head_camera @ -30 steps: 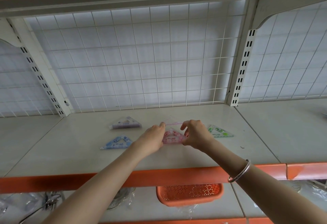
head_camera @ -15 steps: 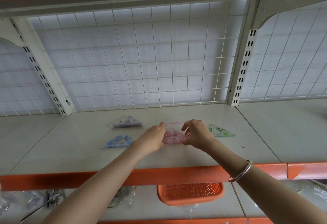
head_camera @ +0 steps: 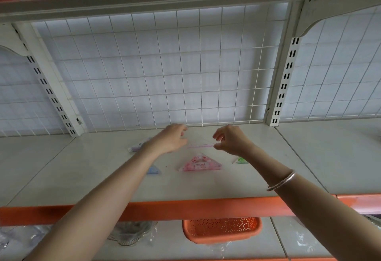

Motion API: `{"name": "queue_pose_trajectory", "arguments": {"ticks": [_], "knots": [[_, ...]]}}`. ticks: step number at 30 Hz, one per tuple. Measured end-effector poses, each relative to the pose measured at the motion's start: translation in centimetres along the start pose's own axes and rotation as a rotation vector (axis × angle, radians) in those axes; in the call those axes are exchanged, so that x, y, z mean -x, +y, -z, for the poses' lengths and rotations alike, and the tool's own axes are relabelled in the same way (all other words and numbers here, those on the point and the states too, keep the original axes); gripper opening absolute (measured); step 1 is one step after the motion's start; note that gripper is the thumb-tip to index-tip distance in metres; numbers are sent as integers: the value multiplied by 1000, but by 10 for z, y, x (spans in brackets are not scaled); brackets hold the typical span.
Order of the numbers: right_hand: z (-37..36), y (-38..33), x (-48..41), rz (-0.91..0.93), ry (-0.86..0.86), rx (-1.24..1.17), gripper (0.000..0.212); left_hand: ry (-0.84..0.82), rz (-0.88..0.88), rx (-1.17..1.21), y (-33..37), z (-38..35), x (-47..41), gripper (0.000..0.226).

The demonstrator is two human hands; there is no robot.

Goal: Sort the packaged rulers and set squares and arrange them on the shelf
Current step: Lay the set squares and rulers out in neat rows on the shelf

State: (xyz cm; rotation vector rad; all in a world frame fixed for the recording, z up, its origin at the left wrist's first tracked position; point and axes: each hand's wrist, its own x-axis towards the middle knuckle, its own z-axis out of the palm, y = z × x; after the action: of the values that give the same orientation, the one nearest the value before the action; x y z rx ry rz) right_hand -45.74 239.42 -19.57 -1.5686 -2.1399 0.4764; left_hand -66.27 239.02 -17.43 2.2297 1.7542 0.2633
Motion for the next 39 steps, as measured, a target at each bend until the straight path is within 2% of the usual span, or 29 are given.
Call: {"name": "queue_pose_trajectory", "arguments": {"ticks": [5, 9, 15, 24, 33, 39], "knots": [[-6, 0, -21, 57, -64, 82, 25, 15, -37, 23, -14, 5, -25, 32], [-19, 5, -26, 83, -136, 167, 33, -65, -91, -143, -23, -6, -31, 40], [-32, 19, -28, 83, -206, 234, 36, -87, -186, -407, -34, -30, -31, 48], [-39, 24, -31, 104, -213, 221, 36, -23, -210, -511, -43, -40, -29, 60], [-39, 23, -26, 104, -198, 190, 36, -14, -206, -469, -43, -42, -27, 58], [-12, 35, -14, 38, -63, 135, 34, 213, -282, -289, -3, -34, -23, 35]]}}
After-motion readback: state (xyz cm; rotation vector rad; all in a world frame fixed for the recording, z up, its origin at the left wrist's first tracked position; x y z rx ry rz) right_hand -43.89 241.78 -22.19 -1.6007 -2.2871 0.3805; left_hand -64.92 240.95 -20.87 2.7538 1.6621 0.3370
